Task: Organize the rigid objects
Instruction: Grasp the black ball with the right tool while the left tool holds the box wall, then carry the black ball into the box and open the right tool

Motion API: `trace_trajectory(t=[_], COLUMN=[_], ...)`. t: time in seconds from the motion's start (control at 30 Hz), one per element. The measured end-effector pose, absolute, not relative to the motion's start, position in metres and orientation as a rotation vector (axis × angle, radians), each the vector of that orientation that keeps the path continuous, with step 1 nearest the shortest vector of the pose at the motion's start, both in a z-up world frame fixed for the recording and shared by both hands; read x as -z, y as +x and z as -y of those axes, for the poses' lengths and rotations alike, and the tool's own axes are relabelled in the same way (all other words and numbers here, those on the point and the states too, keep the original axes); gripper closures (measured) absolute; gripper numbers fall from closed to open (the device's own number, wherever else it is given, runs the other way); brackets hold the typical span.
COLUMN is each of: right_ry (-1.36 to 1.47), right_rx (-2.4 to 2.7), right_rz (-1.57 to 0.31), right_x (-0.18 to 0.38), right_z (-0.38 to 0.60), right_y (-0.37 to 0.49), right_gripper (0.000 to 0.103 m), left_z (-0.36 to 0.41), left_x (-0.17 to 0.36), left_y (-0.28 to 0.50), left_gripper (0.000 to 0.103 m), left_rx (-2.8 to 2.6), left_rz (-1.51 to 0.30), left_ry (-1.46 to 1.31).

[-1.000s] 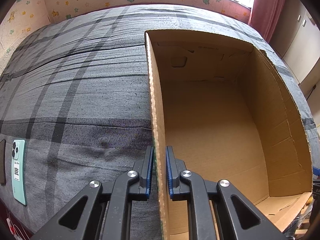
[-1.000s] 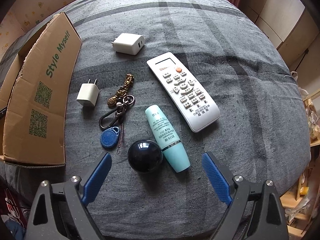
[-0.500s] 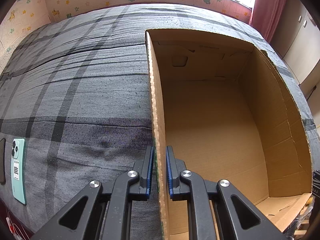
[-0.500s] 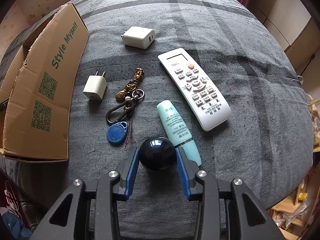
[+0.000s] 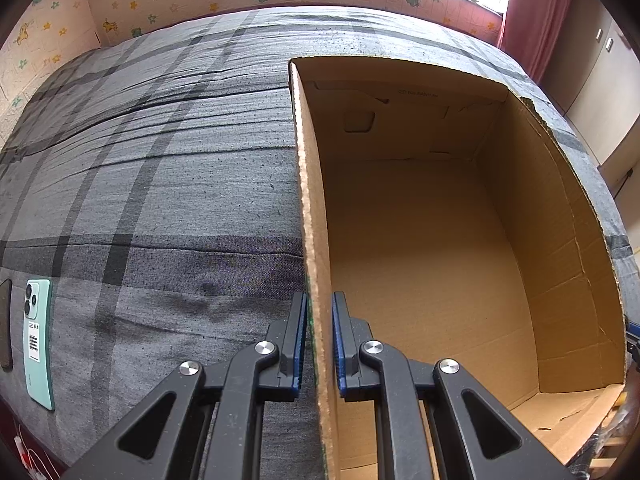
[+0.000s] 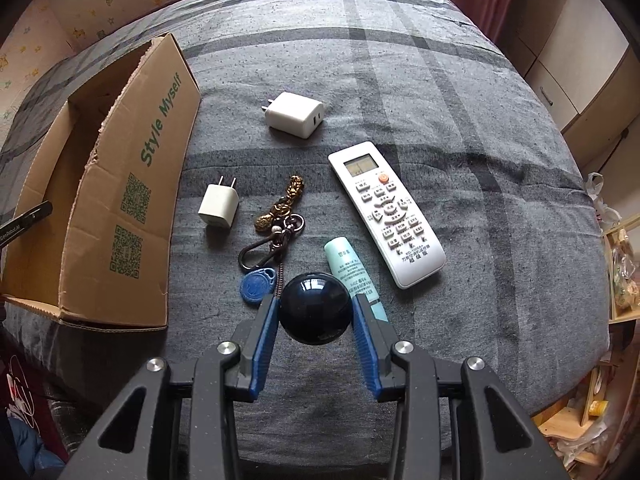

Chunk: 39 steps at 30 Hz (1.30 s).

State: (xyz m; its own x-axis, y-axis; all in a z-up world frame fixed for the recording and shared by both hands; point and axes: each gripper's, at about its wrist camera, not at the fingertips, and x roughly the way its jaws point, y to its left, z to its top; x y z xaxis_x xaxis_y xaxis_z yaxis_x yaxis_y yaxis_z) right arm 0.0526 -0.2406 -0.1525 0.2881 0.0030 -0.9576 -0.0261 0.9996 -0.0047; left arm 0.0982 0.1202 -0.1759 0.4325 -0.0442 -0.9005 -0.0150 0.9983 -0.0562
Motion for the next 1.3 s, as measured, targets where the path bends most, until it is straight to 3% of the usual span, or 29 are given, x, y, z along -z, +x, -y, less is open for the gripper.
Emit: trace_trajectory(t=[0.73,1.3], right_ry=[-0.100,-0.164], right_rx=[-0.126,-0.274], right_rz=[-1.133,-1.075], right_x=[0.067,0.050], right_z=[0.186,0.107], right_y=[0.080,0.110], right_gripper=[0.063,0.063], left_z=[-0.118,-0.116], left_x=[0.177,0.176], left_y=[0.102,0.101], left_gripper=[0.090,0.090], left_rx=[0.015,0.013], left_rz=[-1.133,-1.136], left_ry=[-0.038,-0.031])
